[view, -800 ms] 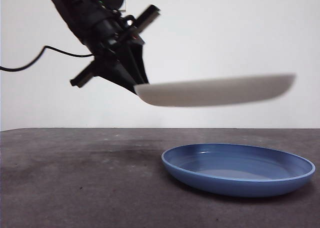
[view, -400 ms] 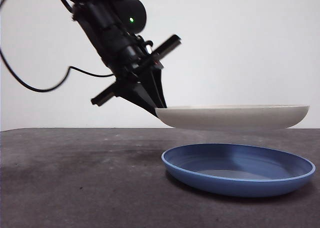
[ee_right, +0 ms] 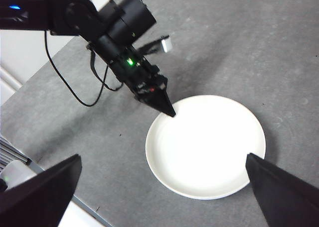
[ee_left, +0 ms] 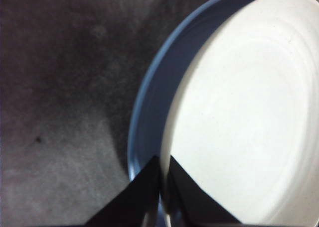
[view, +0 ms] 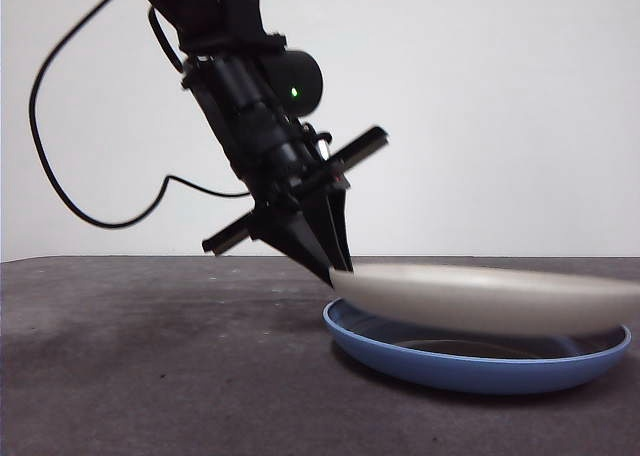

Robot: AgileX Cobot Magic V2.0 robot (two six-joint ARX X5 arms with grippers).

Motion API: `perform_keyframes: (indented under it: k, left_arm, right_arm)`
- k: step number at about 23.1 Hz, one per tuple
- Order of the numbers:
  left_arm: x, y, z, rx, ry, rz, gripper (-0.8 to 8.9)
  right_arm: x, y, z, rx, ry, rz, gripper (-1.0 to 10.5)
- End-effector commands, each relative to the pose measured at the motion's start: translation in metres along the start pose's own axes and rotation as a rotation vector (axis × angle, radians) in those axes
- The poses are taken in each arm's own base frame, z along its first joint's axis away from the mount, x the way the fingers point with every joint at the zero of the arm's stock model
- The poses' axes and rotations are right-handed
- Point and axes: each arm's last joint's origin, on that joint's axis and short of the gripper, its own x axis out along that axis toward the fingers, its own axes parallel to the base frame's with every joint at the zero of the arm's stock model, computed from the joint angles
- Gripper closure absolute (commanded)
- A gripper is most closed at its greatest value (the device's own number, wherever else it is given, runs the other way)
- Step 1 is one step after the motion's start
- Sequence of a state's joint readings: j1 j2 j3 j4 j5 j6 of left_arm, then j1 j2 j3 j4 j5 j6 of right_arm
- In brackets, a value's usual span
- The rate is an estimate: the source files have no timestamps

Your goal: Pick up the white plate, put it on the blue plate, put it on desk

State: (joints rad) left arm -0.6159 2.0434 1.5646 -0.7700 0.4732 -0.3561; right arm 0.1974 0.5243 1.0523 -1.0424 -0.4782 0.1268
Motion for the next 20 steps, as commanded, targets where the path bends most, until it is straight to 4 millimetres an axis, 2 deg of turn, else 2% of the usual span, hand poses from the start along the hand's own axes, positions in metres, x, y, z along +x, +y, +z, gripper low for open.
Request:
perform_keyframes:
  k: [1,6,20]
  left_arm:
    - [0.0086,-0.0054,0.0042,0.040,-0.003,0.011,7.97]
    - [0.0109,-0.0070,0.0035,0.075,-0.024,0.084,7.97]
    - [0.0115,-0.0103,0.0071,0.120,-0.064,0.070,7.83]
  right_arm:
    - [-0.0032,0.0024,0.0036,-0.024,-0.019,0.009,4.0]
    - [-0.0032,0.0024,0.0036,-0.024,-0.019,0.009,4.0]
    - [-0.0032,0.0024,0.0036,-0.024,-0.019,0.008,4.0]
